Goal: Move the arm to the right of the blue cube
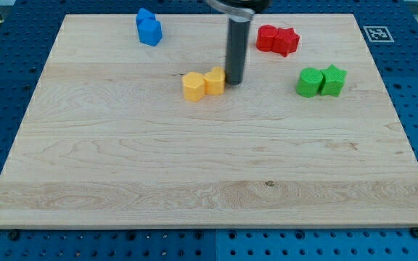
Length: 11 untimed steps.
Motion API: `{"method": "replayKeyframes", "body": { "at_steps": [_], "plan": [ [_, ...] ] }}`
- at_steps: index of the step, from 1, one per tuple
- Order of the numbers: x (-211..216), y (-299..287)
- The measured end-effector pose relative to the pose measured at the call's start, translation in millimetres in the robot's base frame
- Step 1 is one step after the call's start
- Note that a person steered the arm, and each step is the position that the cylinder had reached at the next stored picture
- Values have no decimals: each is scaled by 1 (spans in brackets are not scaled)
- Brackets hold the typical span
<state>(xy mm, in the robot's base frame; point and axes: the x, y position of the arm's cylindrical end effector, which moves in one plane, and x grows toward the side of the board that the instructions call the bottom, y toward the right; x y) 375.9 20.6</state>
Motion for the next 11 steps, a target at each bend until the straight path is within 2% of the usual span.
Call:
{"method": "replayKeyframes", "body": {
  "at_steps": [1,2,3,5,11],
  "plan": [
    [0,-33],
    [-14,-37],
    [-52,-15],
    [-34,-10],
    [-34,-16]
  ]
}}
